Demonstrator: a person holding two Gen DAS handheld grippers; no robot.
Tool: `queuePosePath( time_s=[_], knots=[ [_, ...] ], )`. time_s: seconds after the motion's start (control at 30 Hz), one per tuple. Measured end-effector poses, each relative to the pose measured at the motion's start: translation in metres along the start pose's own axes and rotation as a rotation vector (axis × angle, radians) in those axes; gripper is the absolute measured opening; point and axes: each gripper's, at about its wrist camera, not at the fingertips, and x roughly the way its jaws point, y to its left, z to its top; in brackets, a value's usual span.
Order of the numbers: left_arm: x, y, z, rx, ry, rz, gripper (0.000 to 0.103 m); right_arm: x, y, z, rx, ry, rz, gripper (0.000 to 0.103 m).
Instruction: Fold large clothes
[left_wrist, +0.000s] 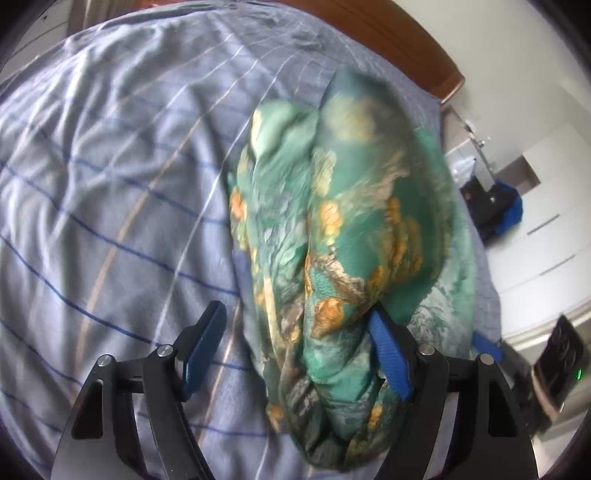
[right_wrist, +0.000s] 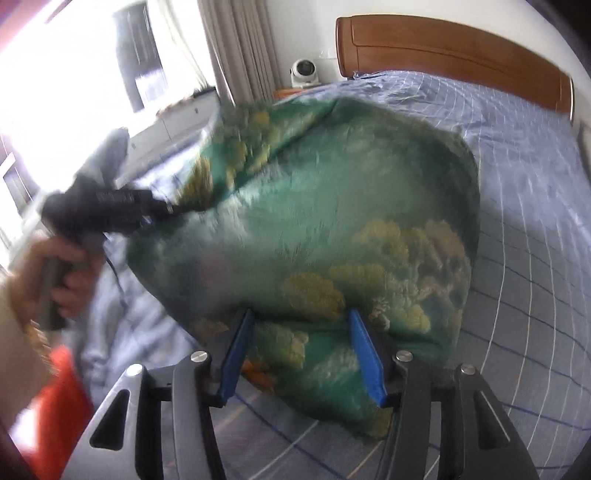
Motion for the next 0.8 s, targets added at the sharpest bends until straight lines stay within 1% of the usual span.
queuePosePath(
  time_s=[0.07, 0.1, 0.17, 0.2, 0.27, 0.33, 0.37, 0.4, 0.43, 0.47, 0.5, 0.57, 0.6, 0.67, 0.7, 0.77, 0.8],
  knots=[
    [-0.018, -0.004, 0.012, 0.013, -0.017, 0.000, 0.079, -0.019, -0.013, 0.012, 0.061, -0.038, 0.039, 0.055],
    [-0.031, -0.009, 0.021, 0.026, -0.049, 0.009, 0.079, -0.031, -0.023, 0.026, 0.096, -0.068, 0.046, 0.055],
    [-0.047, -0.017, 0.037, 0.044, -0.104, 0.010, 0.084, -0.039, -0.039, 0.047, 0.136, -0.099, 0.042, 0.055],
    [-0.053, -0.022, 0.047, 0.049, -0.129, 0.003, 0.090, -0.039, -0.047, 0.061, 0.154, -0.108, 0.030, 0.055],
    [-0.049, -0.033, 0.062, 0.060, -0.146, 0.012, 0.093, -0.033, -0.059, 0.085, 0.175, -0.111, 0.004, 0.055],
    [-0.026, -0.041, 0.075, 0.076, -0.112, 0.046, 0.093, -0.010, -0.070, 0.104, 0.212, -0.083, 0.003, 0.055],
    [-0.012, -0.042, 0.079, 0.071, -0.091, 0.076, 0.093, 0.008, -0.074, 0.110, 0.243, -0.048, 0.021, 0.055],
    [0.006, -0.040, 0.081, 0.057, -0.063, 0.136, 0.092, 0.020, -0.074, 0.110, 0.261, -0.015, 0.032, 0.055],
    [0.018, -0.035, 0.076, 0.038, -0.040, 0.180, 0.088, 0.043, -0.075, 0.106, 0.286, 0.051, 0.038, 0.056],
    [0.031, -0.027, 0.072, 0.008, -0.013, 0.208, 0.087, 0.060, -0.074, 0.100, 0.295, 0.090, 0.022, 0.056],
    [0.045, -0.017, 0.066, -0.030, 0.010, 0.207, 0.087, 0.071, -0.071, 0.093, 0.288, 0.095, -0.009, 0.056],
    [0.045, -0.010, 0.057, -0.059, -0.007, 0.173, 0.087, 0.075, -0.065, 0.088, 0.256, 0.064, -0.049, 0.056],
    [0.037, -0.007, 0.053, -0.069, -0.033, 0.147, 0.087, 0.069, -0.059, 0.087, 0.235, 0.050, -0.065, 0.056],
    [0.017, -0.009, 0.046, -0.054, -0.068, 0.130, 0.087, 0.045, -0.050, 0.087, 0.207, 0.018, -0.053, 0.056],
    [0.004, -0.012, 0.040, -0.030, -0.088, 0.136, 0.087, 0.029, -0.044, 0.086, 0.185, 0.000, -0.042, 0.056],
    [-0.012, -0.016, 0.028, 0.017, -0.110, 0.157, 0.092, 0.000, -0.027, 0.079, 0.126, -0.028, -0.027, 0.056],
    [-0.017, -0.017, 0.020, 0.042, -0.113, 0.171, 0.095, -0.014, -0.017, 0.073, 0.089, -0.038, -0.014, 0.058]
  ],
)
